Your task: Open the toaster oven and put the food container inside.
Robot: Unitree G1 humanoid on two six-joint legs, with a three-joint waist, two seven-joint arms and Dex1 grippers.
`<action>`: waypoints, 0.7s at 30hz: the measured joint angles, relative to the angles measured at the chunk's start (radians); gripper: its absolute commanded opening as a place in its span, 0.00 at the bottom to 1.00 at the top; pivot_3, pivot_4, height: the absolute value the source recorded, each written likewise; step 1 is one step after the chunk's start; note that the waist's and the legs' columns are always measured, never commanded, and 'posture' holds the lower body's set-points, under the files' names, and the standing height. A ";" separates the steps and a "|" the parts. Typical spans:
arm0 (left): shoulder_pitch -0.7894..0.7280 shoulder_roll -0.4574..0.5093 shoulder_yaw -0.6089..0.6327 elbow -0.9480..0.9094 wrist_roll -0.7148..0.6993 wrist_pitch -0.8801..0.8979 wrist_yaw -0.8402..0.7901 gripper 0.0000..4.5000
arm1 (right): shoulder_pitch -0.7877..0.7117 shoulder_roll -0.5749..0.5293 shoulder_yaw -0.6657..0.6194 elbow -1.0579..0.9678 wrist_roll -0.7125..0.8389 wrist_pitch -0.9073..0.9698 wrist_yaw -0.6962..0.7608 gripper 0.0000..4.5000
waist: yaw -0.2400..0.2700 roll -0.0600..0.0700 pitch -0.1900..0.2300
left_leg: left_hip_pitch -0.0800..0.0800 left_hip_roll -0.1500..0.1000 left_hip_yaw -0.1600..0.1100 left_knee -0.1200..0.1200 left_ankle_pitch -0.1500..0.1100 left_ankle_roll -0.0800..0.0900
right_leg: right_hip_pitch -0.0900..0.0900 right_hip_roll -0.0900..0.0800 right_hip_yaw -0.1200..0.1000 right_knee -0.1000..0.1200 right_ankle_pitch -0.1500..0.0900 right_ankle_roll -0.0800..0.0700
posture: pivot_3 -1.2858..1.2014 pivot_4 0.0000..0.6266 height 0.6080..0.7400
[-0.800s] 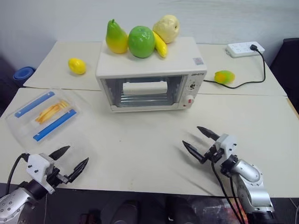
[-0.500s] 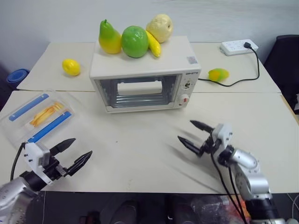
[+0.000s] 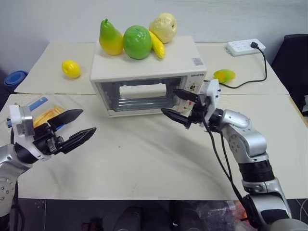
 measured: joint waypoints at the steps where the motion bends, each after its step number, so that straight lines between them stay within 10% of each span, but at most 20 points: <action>1: -0.001 -0.002 -0.002 -0.001 0.000 0.005 0.006 1.00 | -0.015 0.010 0.010 0.005 -0.001 0.004 0.008 0.99 | -0.002 0.000 0.000 | 0.000 0.000 0.000 0.000 0.000 0.000 | 0.000 0.000 0.000 0.000 0.000 0.000 | 0.52 0.24 1.00; 8: -0.004 -0.021 0.003 -0.002 0.004 0.015 0.043 1.00 | -0.039 0.005 0.066 -0.022 -0.035 0.017 0.057 0.99 | 0.002 0.000 0.000 | 0.000 0.000 0.000 0.001 0.000 -0.001 | 0.000 0.000 0.000 0.001 0.000 0.000 | 0.52 0.24 1.00; 21: -0.320 -0.022 -0.173 0.237 0.188 -0.043 0.045 0.17 | 0.142 -0.068 0.150 -0.140 -0.163 -0.118 0.126 1.00 | 0.005 0.000 0.000 | 0.000 -0.001 0.000 0.001 0.001 -0.001 | 0.000 0.000 -0.001 0.001 0.000 0.001 | 0.52 0.24 1.00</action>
